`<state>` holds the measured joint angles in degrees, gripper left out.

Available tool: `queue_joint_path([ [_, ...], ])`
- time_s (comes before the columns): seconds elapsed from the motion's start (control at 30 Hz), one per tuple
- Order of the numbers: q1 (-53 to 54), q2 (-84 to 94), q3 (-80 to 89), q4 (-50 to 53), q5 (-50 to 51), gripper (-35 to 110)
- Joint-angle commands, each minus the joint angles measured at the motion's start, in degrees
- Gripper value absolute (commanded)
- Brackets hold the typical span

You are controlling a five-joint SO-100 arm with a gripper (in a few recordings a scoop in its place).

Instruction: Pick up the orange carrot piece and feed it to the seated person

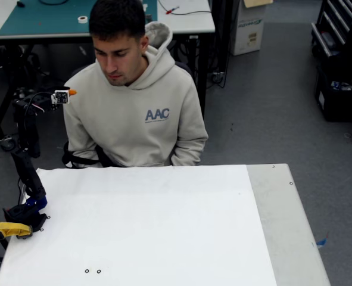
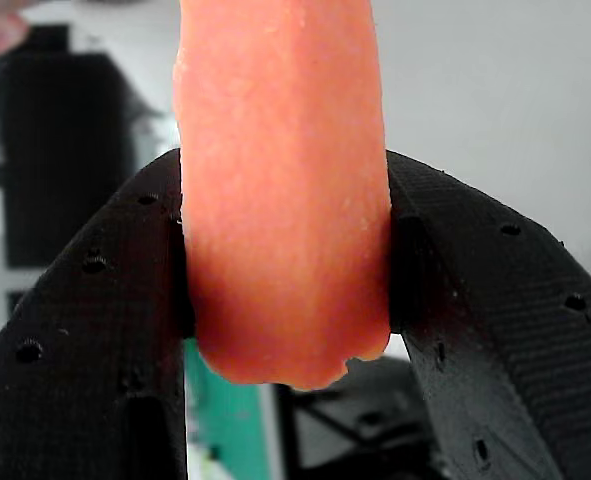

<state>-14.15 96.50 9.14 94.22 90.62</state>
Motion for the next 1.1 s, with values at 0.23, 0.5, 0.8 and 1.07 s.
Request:
queue_joint_path([
  [0.23, -0.3, 1.8, -4.3, -6.2, 1.4, -3],
  [0.5, -0.3, 1.1, -4.3, -6.3, 1.3, -3],
  [0.8, -0.2, -3.3, -4.6, -6.6, 1.6, -3],
  [1.07, -0.2, -9.6, -4.7, -6.8, 1.9, -3],
])
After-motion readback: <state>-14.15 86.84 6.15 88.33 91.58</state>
